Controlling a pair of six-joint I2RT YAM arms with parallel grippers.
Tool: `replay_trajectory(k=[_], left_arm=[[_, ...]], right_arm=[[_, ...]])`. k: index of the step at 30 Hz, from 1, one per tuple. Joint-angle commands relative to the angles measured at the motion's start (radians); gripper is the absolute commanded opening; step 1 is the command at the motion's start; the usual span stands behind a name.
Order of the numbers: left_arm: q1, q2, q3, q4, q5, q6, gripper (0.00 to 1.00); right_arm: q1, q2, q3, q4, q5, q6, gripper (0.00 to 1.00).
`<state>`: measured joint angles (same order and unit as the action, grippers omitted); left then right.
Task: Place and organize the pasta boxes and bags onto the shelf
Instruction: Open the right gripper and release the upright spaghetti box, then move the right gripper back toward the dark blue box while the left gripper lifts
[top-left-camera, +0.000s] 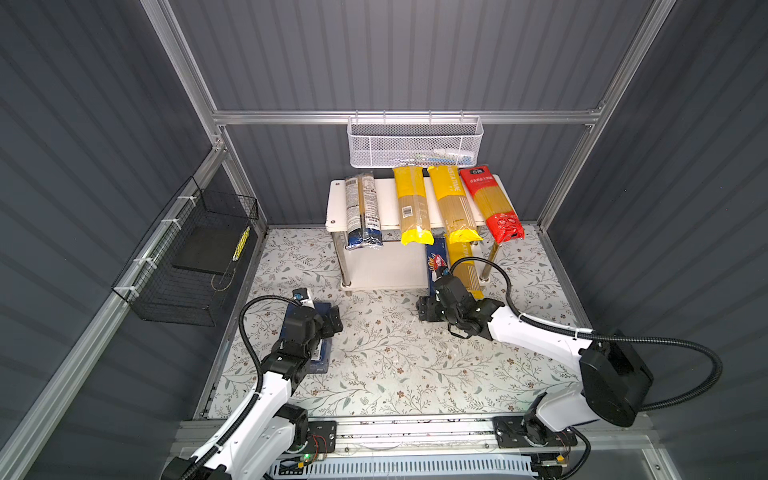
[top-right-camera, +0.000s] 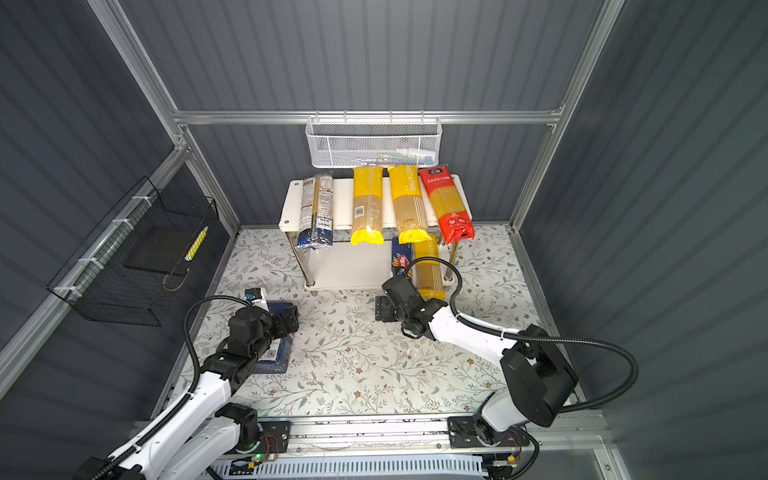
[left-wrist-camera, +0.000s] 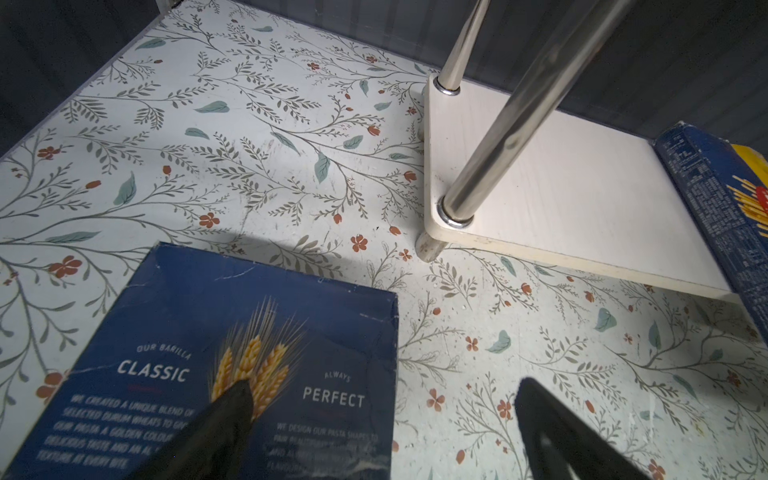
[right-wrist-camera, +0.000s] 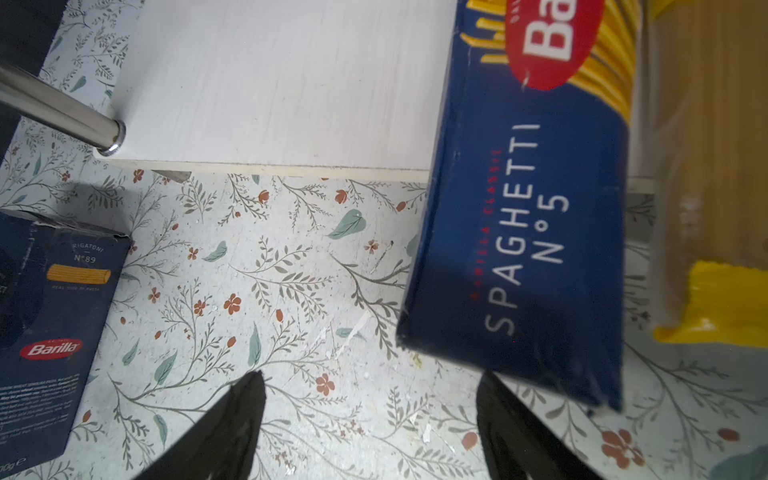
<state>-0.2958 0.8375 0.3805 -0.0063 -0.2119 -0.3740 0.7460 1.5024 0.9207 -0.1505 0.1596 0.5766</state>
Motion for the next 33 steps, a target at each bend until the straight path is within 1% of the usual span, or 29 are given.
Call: replay_trajectory(k=[1, 10, 13, 17, 23, 29, 30, 33], left_arm=[[-0.003, 0.008, -0.001, 0.005, 0.001, 0.015, 0.99], [-0.002, 0.002, -0.008, 0.009, 0.003, 0.013, 0.99], [-0.002, 0.010, -0.003, 0.007, -0.002, 0.013, 0.99], [-0.003, 0.012, -0.009, 0.015, -0.002, 0.010, 0.99], [-0.003, 0.012, -0.001, 0.004, -0.009, 0.004, 0.99], [-0.003, -0.054, 0.002, -0.043, -0.059, -0.002, 0.99], [-0.003, -0.068, 0.016, -0.067, -0.069, -0.010, 0.99], [-0.003, -0.109, 0.106, -0.213, -0.107, -0.055, 0.99]], right_arm=[[0.004, 0.022, 0.002, 0.028, -0.007, 0.022, 0.82], [-0.003, 0.074, 0.032, 0.020, 0.051, 0.008, 0.83], [-0.008, 0.084, 0.046, -0.003, 0.052, 0.008, 0.84], [0.006, 0.059, 0.053, -0.045, 0.024, 0.005, 0.85], [0.106, -0.011, 0.068, -0.193, 0.057, -0.002, 0.88], [0.238, -0.091, 0.042, -0.233, 0.077, 0.084, 0.89], [0.258, -0.100, 0.044, -0.233, 0.074, 0.095, 0.89], [0.297, -0.112, 0.071, -0.283, 0.061, 0.097, 0.89]])
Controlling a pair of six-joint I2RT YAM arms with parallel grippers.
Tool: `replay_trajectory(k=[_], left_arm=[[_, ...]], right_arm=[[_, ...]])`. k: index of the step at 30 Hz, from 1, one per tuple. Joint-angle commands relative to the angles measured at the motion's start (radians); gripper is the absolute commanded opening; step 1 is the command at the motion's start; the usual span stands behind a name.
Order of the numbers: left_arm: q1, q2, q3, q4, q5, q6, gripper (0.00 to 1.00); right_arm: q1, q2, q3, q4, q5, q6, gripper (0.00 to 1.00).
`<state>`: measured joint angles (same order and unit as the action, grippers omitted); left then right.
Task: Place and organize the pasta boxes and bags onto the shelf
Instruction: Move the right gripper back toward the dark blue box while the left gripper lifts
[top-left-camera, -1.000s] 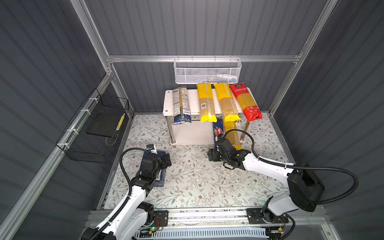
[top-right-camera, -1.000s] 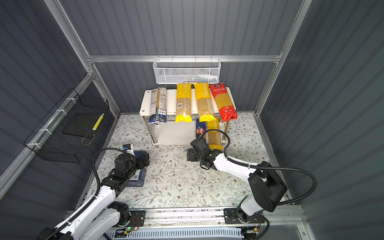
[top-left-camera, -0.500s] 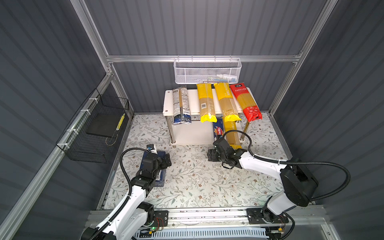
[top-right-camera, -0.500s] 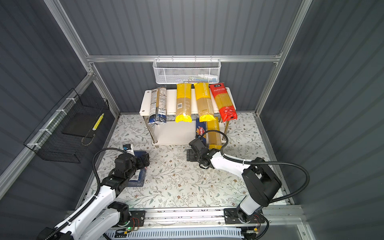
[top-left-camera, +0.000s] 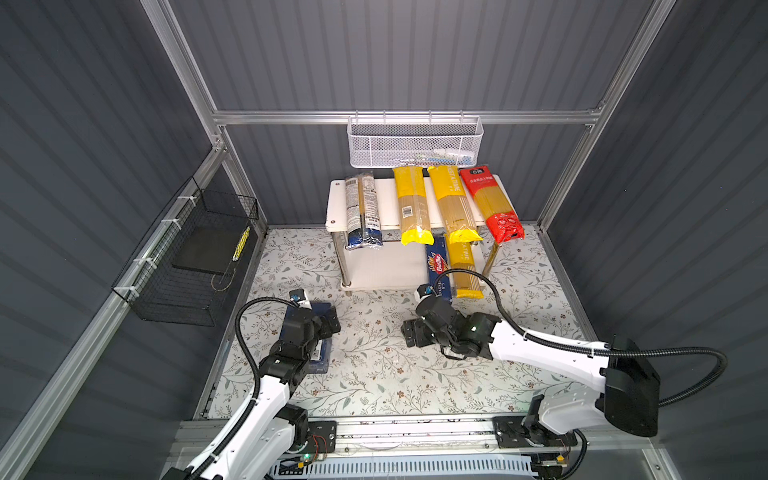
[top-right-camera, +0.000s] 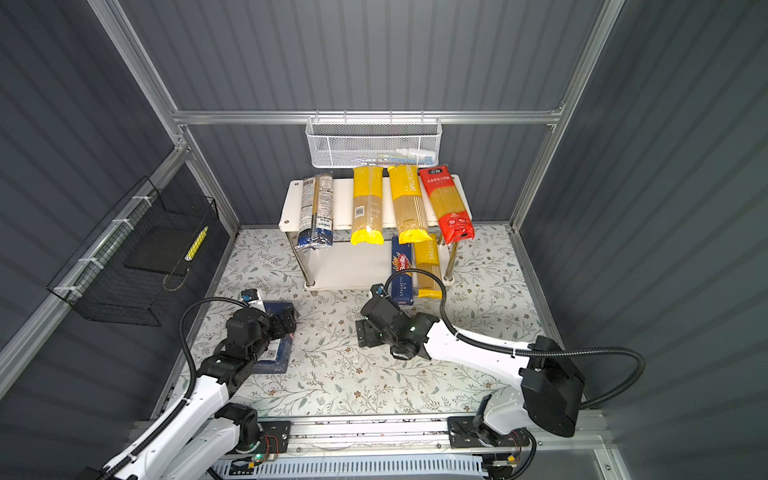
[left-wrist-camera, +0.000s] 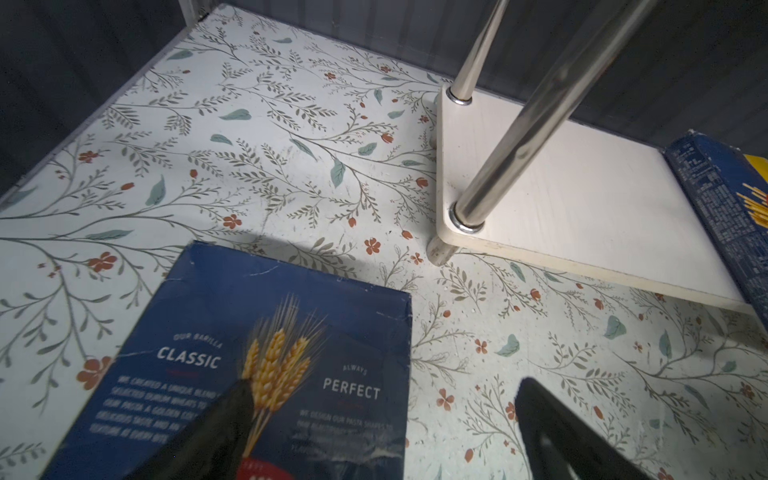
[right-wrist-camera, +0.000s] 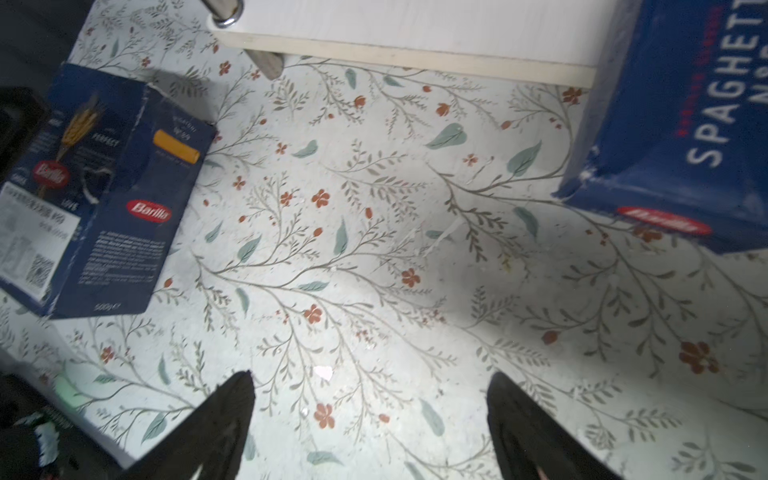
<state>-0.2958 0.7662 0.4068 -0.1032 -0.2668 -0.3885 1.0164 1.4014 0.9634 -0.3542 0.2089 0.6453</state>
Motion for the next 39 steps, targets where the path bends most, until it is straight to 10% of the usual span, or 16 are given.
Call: replay_trajectory(k=[1, 14, 23, 31, 39], left_arm=[[-0.003, -0.044, 0.098, -0.141, -0.057, -0.055, 0.99], [0.005, 0.074, 0.353, -0.480, -0.019, -0.114, 0.99], [0.210, 0.240, 0.392, -0.465, 0.167, -0.092, 0.99], [0.225, 0.390, 0.492, -0.539, 0.061, -0.139, 0.99], [0.317, 0.415, 0.458, -0.502, 0.124, -0.183, 0.99]], right_arm=[[0.034, -0.013, 0.042, -0.095, 0.007, 0.023, 0.90], [0.036, -0.037, 0.130, -0.040, -0.105, -0.116, 0.98], [-0.117, 0.105, 0.200, 0.186, -0.490, -0.249, 0.99], [-0.178, 0.396, 0.567, 0.066, -0.765, -0.407, 0.99], [-0.199, 0.471, 0.659, -0.029, -0.805, -0.391, 0.99]])
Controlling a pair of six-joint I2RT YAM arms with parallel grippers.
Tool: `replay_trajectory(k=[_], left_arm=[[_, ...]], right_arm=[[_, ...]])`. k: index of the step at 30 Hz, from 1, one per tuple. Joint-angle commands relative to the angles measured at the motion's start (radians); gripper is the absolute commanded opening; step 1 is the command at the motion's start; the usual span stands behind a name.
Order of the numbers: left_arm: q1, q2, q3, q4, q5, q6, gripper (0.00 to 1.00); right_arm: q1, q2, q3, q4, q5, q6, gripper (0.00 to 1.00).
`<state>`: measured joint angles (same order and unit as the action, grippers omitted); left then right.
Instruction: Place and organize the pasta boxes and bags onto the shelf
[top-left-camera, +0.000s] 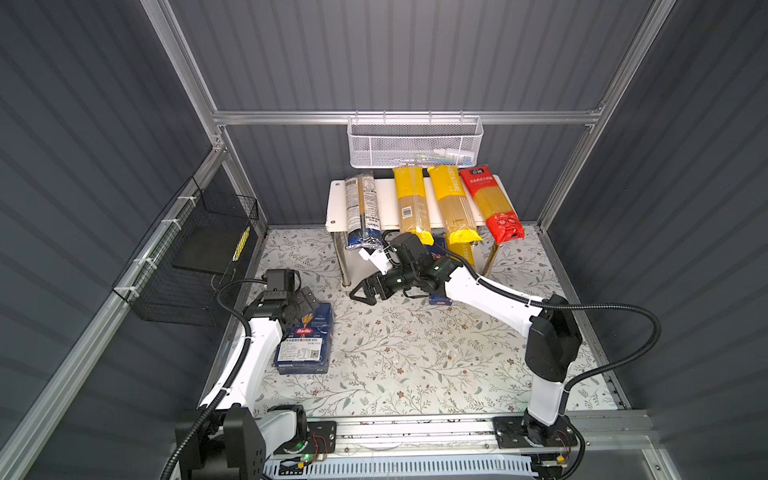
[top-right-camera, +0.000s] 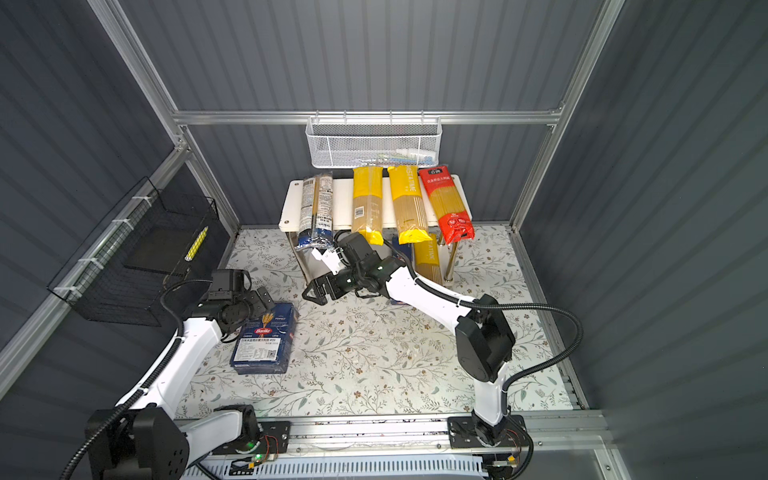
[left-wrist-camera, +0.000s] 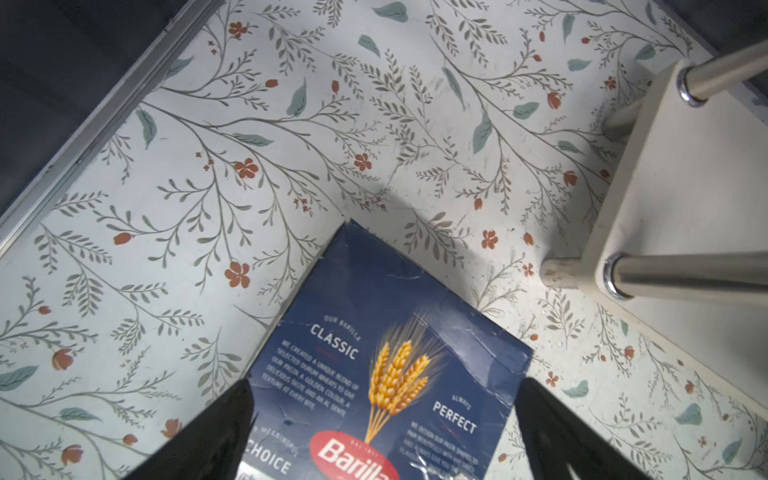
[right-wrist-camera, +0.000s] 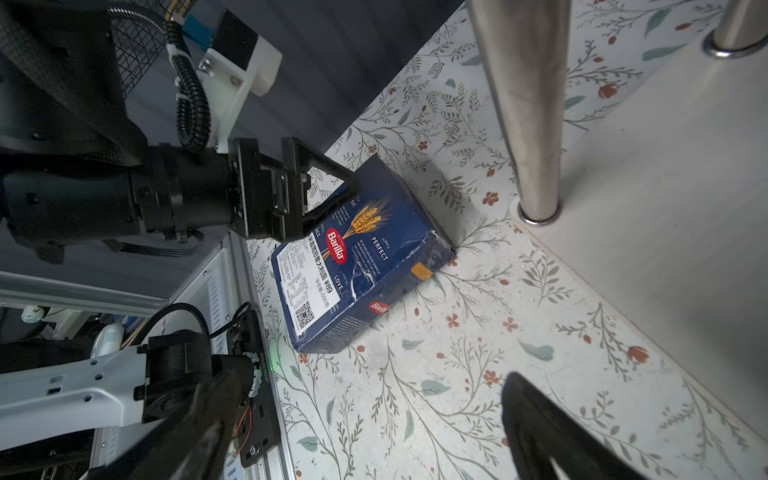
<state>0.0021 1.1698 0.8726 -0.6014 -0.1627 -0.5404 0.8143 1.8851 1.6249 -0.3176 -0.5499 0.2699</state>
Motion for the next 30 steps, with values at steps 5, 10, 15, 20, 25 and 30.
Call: replay_trajectory(k=[5, 10, 15, 20, 25, 30], left_arm=[[0.039, 0.040, -0.006, 0.003, -0.025, -0.060, 0.99], [0.039, 0.011, -0.046, -0.027, -0.056, -0.111, 0.99], [0.039, -0.044, -0.107, -0.032, -0.136, -0.085, 0.99], [0.039, -0.038, -0.120, -0.034, -0.201, -0.075, 0.99], [0.049, -0.021, -0.171, 0.087, -0.171, -0.071, 0.99], [0.061, 0.021, -0.178, 0.196, -0.120, -0.032, 0.99]], right_arm=[[0.005, -0.087, -0.136, -0.031, 0.006, -0.055, 0.99], [0.027, -0.173, -0.370, 0.094, 0.048, -0.068, 0.99], [0.057, -0.268, -0.496, 0.153, 0.063, -0.079, 0.99], [0.061, -0.326, -0.553, 0.198, 0.042, -0.050, 0.99], [0.092, -0.354, -0.567, 0.179, 0.108, -0.027, 0.99], [0.123, -0.350, -0.606, 0.238, 0.158, 0.027, 0.99]])
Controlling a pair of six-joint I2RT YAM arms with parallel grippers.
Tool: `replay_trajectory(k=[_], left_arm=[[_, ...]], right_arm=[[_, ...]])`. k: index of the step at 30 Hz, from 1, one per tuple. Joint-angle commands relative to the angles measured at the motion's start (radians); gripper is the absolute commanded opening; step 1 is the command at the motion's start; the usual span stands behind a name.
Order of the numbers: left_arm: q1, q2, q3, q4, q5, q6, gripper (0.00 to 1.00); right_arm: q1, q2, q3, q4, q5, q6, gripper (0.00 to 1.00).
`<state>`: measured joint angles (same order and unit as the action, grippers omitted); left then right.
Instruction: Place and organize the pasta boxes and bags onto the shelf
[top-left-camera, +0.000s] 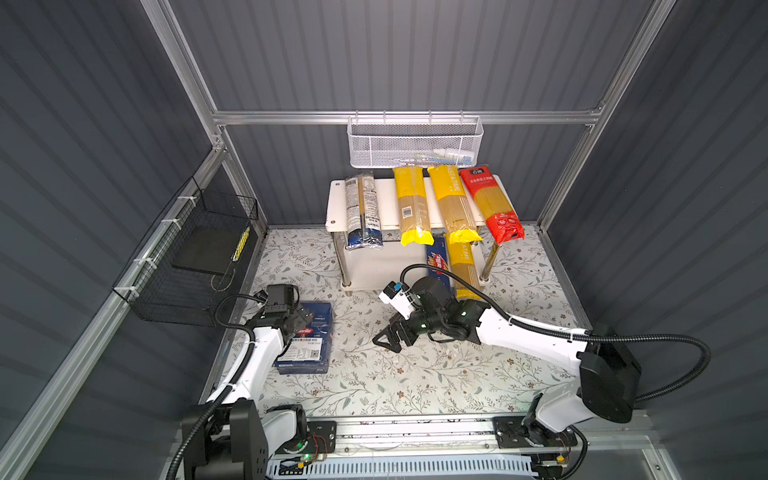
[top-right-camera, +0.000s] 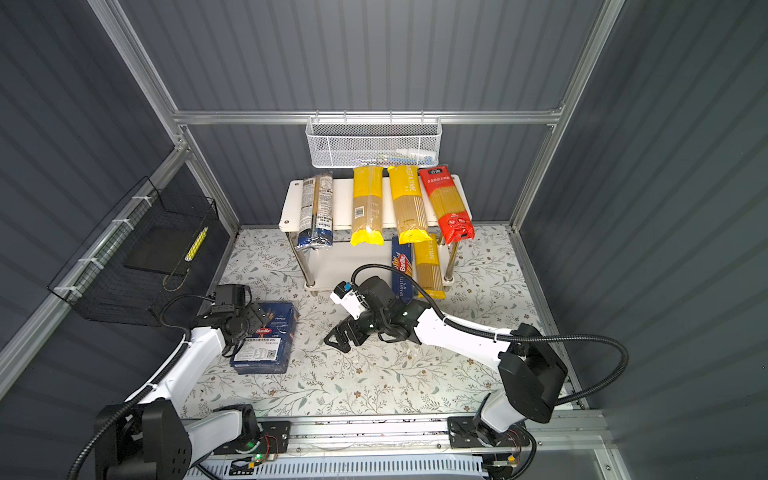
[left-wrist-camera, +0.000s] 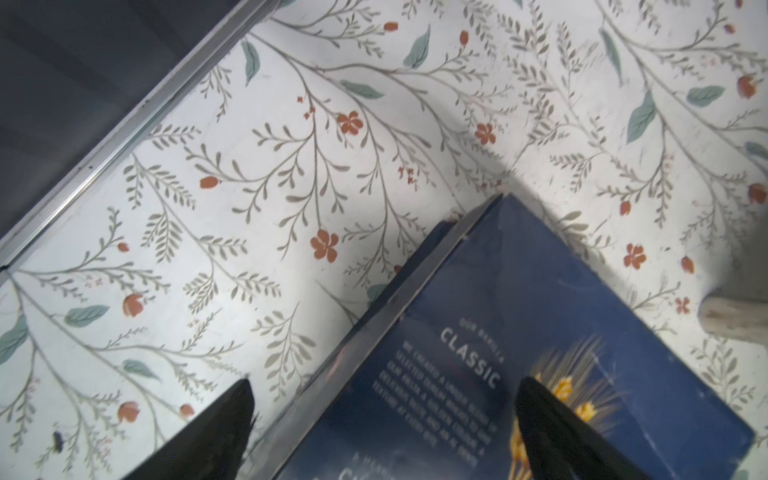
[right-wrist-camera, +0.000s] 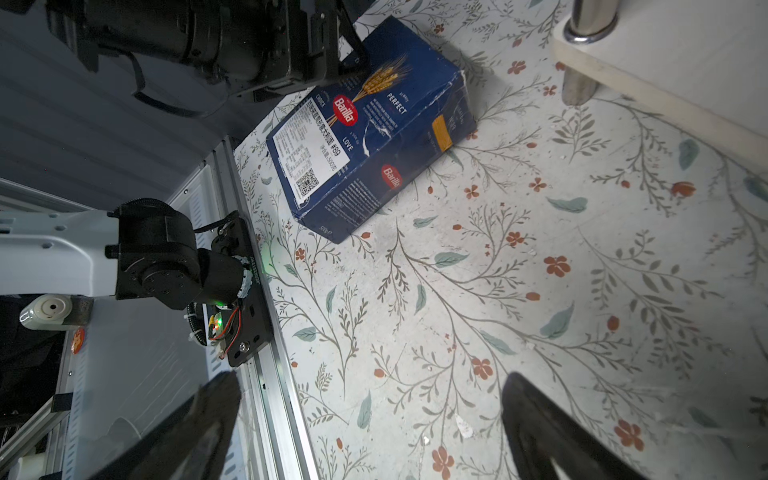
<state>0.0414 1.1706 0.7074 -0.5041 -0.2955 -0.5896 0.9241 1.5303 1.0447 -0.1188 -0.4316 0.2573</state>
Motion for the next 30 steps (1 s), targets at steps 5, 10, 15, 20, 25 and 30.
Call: replay_trajectory(k=[5, 10, 15, 20, 25, 30], left_arm=[[0.028, 0.051, -0.017, 0.134, 0.105, 0.040, 0.99], [0.028, -0.004, -0.086, 0.102, 0.099, -0.002, 0.99], [0.027, -0.080, -0.105, 0.095, 0.208, -0.007, 0.99], [0.026, -0.170, -0.155, 0.080, 0.372, -0.069, 0.99], [0.017, -0.224, -0.209, 0.038, 0.478, -0.062, 0.99], [-0.024, -0.394, -0.265, -0.008, 0.528, -0.110, 0.99]], right_arm=[[0.029, 0.061, -0.013, 0.065, 0.035, 0.095, 0.99], [0.046, 0.123, 0.056, 0.045, 0.031, 0.098, 0.99], [0.073, 0.186, 0.145, 0.018, 0.052, 0.090, 0.99], [0.092, 0.224, 0.159, 0.071, 0.073, 0.140, 0.99], [0.120, 0.197, 0.107, 0.106, 0.151, 0.147, 0.99], [0.126, 0.138, 0.001, 0.150, 0.173, 0.171, 0.99]])
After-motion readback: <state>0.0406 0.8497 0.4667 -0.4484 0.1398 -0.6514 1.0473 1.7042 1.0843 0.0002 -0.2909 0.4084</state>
